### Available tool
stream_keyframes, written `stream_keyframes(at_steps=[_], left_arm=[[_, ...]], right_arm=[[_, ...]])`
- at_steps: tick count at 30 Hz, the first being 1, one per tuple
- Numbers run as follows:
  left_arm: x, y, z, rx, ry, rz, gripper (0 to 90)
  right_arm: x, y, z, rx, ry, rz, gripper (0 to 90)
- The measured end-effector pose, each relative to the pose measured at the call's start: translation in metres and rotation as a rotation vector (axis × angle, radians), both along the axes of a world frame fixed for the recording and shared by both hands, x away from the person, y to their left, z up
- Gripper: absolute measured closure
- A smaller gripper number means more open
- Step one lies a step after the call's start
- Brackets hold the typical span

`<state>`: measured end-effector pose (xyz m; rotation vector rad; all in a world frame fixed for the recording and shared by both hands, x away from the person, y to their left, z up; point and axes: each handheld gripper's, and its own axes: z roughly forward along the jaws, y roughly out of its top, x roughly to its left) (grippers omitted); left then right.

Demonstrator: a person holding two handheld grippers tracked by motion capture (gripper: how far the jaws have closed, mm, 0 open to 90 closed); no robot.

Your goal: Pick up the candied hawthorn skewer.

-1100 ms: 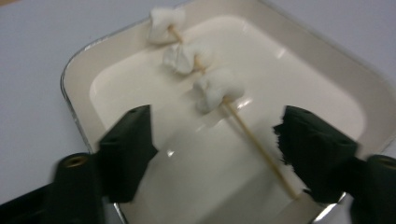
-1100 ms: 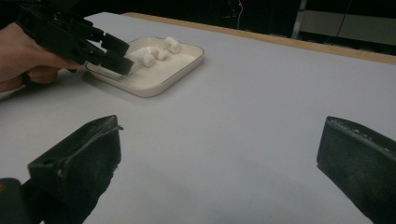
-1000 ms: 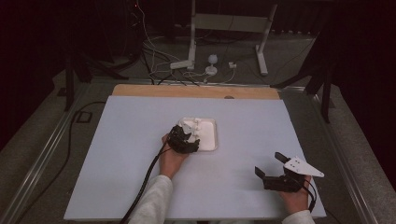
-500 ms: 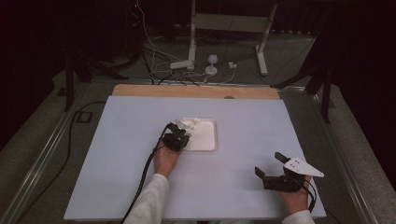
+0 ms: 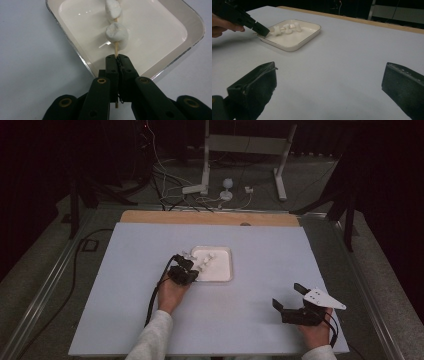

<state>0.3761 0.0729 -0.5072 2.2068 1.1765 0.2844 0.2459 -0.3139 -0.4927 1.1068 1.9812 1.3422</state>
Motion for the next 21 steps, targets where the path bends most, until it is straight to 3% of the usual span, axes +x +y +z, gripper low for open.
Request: stream_keyframes(at_steps=[3, 7, 15, 21], left_arm=[[0.000, 0.001, 0.000, -0.016, -0.002, 0.003, 90.0], [-0.003, 0.007, 0.005, -0.078, -0.006, 0.013, 90.0], [-0.019, 0.019, 0.023, -0.140, -0.080, -0.011, 90.0], [-0.031, 0.026, 0.031, -0.159, -0.121, -0.020, 90.0]], right_arm=[[0.000, 0.000, 0.000, 0.000, 0.000, -0.001, 0.0], [0.000, -0.002, 0.000, 0.003, 0.000, -0.004, 0.0], [0.000, -0.001, 0.001, 0.005, -0.001, -0.003, 0.0], [0.001, 0.000, 0.001, 0.011, 0.005, 0.004, 0.0]])
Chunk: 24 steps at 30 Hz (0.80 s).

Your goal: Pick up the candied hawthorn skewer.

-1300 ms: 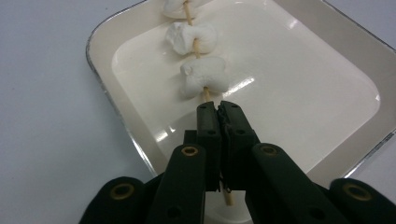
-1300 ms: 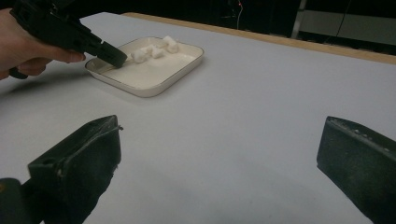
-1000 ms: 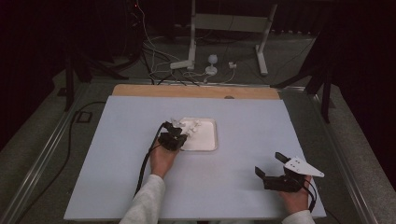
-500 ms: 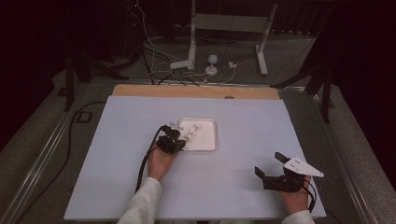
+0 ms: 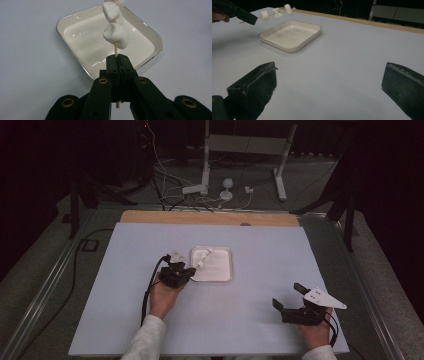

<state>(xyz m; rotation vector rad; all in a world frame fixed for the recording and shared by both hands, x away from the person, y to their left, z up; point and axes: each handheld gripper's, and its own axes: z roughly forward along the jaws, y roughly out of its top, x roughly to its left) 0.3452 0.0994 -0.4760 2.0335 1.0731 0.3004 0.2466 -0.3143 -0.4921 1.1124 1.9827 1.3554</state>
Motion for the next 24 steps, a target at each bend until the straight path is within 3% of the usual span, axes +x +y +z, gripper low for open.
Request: stream_keyframes(at_steps=[7, 17, 24], left_arm=[[-0.015, 0.010, 0.005, -0.053, -0.039, -0.007, 90.0], [-0.033, 0.025, 0.012, -0.104, -0.095, -0.035, 90.0], [-0.045, 0.031, 0.012, -0.164, -0.137, -0.091, 90.0]], right_arm=[[0.001, 0.003, 0.002, 0.047, 0.020, 0.020, 0.0], [0.006, 0.014, 0.004, 0.063, 0.028, 0.037, 0.0], [0.011, 0.023, 0.019, 0.086, 0.026, 0.045, 0.0]])
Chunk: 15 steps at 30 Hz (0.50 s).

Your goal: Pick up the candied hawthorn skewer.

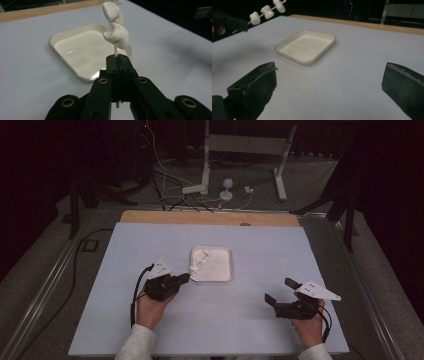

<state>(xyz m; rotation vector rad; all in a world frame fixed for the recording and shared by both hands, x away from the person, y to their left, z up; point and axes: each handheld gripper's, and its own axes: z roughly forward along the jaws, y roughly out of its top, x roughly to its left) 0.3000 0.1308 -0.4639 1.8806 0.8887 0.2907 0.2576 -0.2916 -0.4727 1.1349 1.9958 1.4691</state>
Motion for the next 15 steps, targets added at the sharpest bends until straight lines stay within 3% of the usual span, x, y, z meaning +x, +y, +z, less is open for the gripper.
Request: stream_keyframes(at_steps=[4, 8, 15], left_arm=[[-0.006, 0.000, 0.002, -0.003, -0.023, -0.013, 90.0], [-0.011, 0.001, 0.002, -0.043, -0.040, -0.022, 90.0], [-0.013, 0.002, 0.003, -0.062, -0.059, -0.033, 90.0]], right_arm=[[0.012, 0.011, 0.012, 0.056, 0.014, 0.013, 0.0], [0.021, 0.022, 0.022, 0.058, 0.019, 0.041, 0.0], [0.043, 0.050, 0.045, 0.045, 0.041, 0.091, 0.0]])
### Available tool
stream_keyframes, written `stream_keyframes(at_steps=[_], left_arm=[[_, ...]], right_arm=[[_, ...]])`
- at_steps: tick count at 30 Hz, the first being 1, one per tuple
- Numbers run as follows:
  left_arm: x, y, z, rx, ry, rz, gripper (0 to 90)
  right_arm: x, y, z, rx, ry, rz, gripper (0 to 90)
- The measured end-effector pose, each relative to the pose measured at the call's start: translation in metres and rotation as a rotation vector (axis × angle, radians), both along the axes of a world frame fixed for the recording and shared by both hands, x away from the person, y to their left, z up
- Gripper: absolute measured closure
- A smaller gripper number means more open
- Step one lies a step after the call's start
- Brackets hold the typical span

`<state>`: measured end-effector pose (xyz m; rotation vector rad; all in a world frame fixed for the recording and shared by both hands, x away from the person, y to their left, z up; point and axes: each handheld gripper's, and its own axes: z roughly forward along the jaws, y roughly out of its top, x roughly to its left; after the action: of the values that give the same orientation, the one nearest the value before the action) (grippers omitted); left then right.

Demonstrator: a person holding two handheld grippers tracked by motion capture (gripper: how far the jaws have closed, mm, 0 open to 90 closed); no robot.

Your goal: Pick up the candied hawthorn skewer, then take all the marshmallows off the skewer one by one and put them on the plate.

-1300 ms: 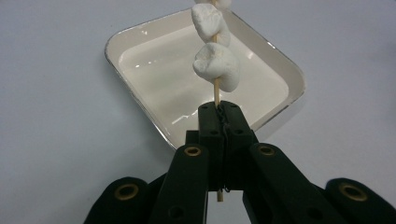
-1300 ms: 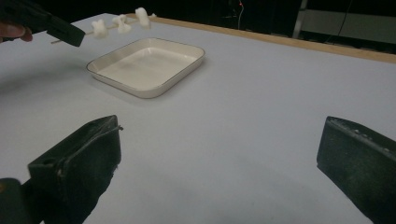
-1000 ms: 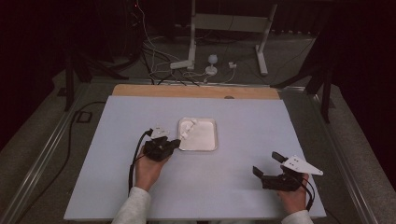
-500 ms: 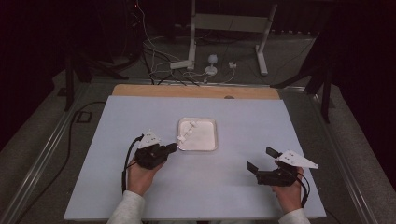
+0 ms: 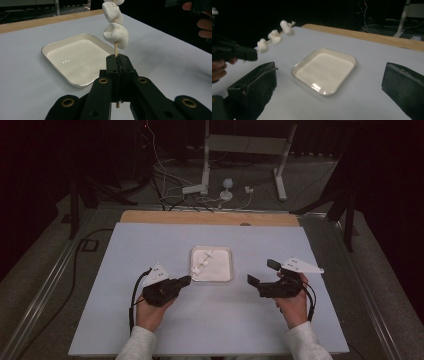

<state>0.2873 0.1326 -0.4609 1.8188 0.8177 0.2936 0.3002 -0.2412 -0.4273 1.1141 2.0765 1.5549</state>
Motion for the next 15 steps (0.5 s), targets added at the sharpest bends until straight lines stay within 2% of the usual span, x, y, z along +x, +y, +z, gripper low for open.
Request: stream_keyframes(at_steps=[5, 10, 12, 15], left_arm=[[0.001, 0.001, 0.000, -0.004, -0.001, -0.002, 90.0], [0.003, -0.001, -0.001, -0.007, -0.001, -0.009, 90.0], [0.002, -0.002, -0.001, -0.008, -0.002, -0.014, 90.0], [0.002, -0.004, -0.001, -0.012, -0.008, -0.024, 90.0]], right_arm=[[0.017, 0.024, 0.013, -0.009, 0.011, 0.028, 0.0], [0.029, 0.038, 0.019, 0.030, 0.042, 0.065, 0.3], [0.038, 0.047, 0.022, 0.047, 0.068, 0.102, 4.9], [0.042, 0.054, 0.023, 0.046, 0.077, 0.114, 8.6]])
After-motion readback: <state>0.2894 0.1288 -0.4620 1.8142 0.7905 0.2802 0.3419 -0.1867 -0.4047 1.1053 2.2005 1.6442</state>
